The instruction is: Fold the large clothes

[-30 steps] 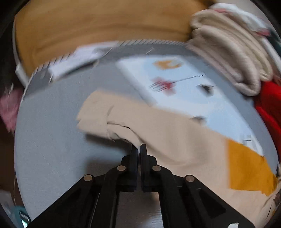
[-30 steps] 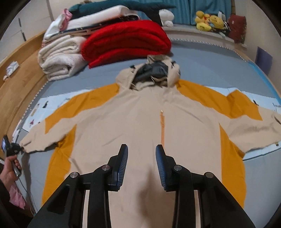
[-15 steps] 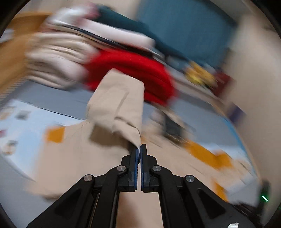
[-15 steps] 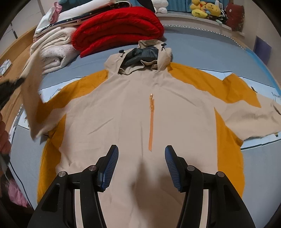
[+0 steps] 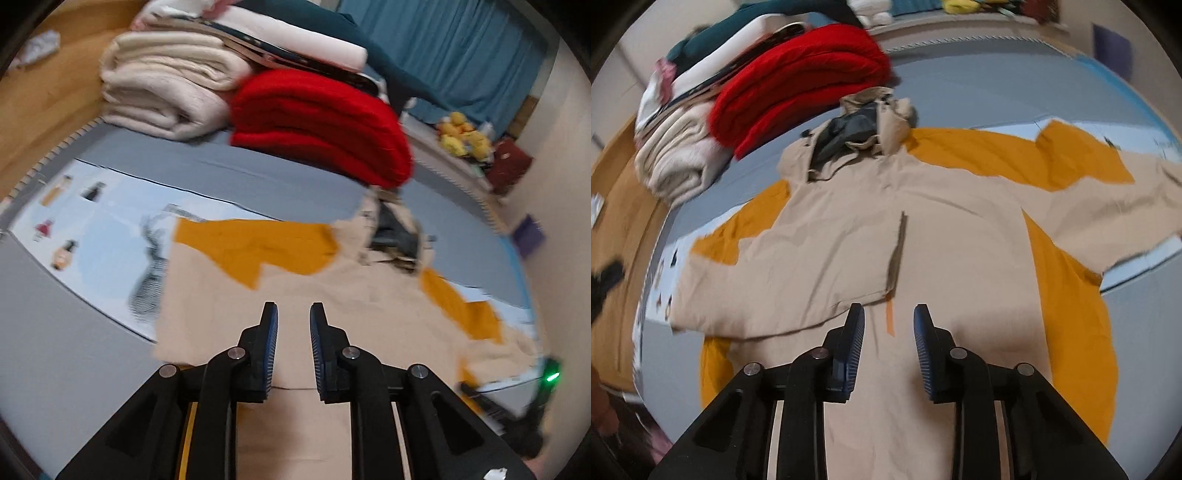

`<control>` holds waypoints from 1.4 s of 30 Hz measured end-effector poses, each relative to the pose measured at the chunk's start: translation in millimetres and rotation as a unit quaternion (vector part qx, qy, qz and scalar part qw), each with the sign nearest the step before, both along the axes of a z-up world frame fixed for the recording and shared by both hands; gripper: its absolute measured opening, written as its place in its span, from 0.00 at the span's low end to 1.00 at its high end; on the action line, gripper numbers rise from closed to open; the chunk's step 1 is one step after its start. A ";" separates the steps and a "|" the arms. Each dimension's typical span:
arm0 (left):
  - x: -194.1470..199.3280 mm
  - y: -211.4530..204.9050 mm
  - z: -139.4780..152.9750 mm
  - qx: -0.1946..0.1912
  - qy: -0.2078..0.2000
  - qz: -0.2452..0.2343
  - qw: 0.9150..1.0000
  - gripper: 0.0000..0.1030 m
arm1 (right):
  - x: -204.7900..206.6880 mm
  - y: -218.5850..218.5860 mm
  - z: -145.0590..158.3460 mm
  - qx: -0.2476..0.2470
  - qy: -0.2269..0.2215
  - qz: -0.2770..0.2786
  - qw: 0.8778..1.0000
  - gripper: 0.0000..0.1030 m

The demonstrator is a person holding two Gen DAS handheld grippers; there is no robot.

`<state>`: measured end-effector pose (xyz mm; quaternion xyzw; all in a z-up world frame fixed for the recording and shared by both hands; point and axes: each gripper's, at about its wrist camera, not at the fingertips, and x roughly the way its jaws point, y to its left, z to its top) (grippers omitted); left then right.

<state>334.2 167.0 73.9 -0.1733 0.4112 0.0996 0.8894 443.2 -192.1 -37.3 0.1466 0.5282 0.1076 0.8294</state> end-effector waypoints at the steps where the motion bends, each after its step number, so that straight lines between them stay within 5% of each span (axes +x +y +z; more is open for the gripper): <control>1: 1.8 0.9 -11.2 0.030 0.021 0.000 0.999 0.16 | 3.8 -1.0 -4.0 0.014 0.006 -0.006 1.000 0.29; 3: 15.5 -3.2 -27.7 0.047 0.061 -0.012 0.997 0.16 | 11.3 -0.2 -13.3 0.033 0.017 -0.006 0.999 0.32; 7: 30.7 6.6 -22.1 0.062 0.048 -0.032 0.996 0.17 | 29.6 6.3 -37.9 0.055 0.038 -0.001 0.998 0.59; 15: 35.2 38.1 -16.5 0.051 0.041 0.006 0.998 0.19 | 56.2 21.8 -94.4 0.092 0.099 -0.012 0.991 0.59; 18: 35.7 55.8 -17.2 0.040 0.042 0.026 0.998 0.19 | 61.7 24.8 -108.8 0.093 0.107 -0.019 0.990 0.53; 20: 35.2 66.7 -18.4 0.032 0.042 0.037 0.998 0.19 | 65.4 24.7 -112.7 0.095 0.106 -0.023 0.990 0.40; 22: 35.5 74.1 -19.7 0.029 0.045 0.044 0.998 0.19 | 67.1 23.4 -109.6 0.103 0.096 -0.026 0.990 0.14; 23: 35.4 76.4 -20.0 0.026 0.046 0.046 0.998 0.19 | 66.9 21.5 -104.2 0.108 0.086 -0.027 0.990 0.11; 28: 35.2 86.5 -21.7 0.019 0.046 0.056 0.997 0.19 | 59.2 3.8 -35.4 0.105 -0.029 -0.023 0.994 0.07; 31: 35.4 86.0 -28.3 0.008 0.052 0.053 0.997 0.19 | 53.2 -23.6 0.0 0.045 -0.091 -0.046 0.994 0.07; 36: 45.0 70.7 -56.5 -0.012 0.081 0.032 0.996 0.19 | 57.6 -73.5 -13.2 -0.036 -0.064 -0.114 0.991 0.07; 42: 56.9 42.5 -100.5 -0.027 0.129 -0.014 0.991 0.19 | 68.2 -114.0 -40.6 -0.013 -0.028 -0.145 0.989 0.07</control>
